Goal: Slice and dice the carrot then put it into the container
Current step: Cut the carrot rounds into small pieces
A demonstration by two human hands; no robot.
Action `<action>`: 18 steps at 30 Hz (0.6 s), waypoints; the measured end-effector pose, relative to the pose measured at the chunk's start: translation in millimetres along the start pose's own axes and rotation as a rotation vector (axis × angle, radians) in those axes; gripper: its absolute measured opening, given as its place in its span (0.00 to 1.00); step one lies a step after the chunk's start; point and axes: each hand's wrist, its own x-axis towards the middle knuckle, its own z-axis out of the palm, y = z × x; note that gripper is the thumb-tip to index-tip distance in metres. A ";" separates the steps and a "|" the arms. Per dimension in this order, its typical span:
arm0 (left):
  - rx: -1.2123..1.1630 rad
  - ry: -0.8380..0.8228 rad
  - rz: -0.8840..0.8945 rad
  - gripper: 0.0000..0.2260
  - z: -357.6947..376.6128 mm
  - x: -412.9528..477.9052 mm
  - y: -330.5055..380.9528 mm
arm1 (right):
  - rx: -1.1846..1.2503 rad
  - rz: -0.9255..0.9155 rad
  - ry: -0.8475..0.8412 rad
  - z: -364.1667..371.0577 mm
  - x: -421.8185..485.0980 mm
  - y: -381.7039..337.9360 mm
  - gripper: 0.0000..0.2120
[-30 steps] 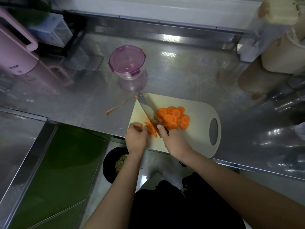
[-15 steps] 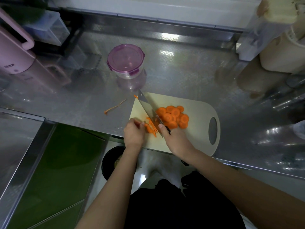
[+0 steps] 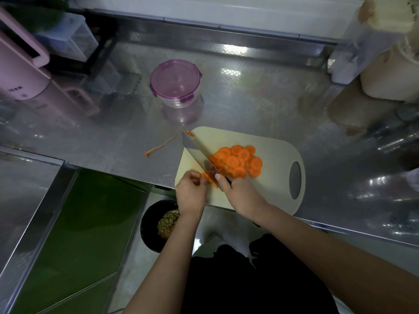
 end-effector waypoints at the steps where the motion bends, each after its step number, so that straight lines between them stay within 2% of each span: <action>1: -0.016 0.007 -0.016 0.04 0.3 0.0 0.4 | -0.013 0.000 -0.009 -0.8 0.6 0.4 0.30; 7: -0.070 -0.013 -0.059 0.05 -0.5 2.0 1.6 | -0.066 0.008 -0.030 -2.6 0.0 -2.7 0.29; 11: -0.109 -0.011 -0.134 0.10 1.4 2.8 6.4 | 0.001 0.017 -0.087 -2.5 -1.8 -8.8 0.22; 13: -0.130 -0.016 -0.177 0.09 1.6 3.5 7.3 | 0.041 0.025 -0.106 -3.6 -0.7 -9.5 0.24; 18: -0.140 -0.030 -0.211 0.04 1.4 5.6 7.1 | -0.060 0.053 -0.107 4.6 -0.5 -8.0 0.25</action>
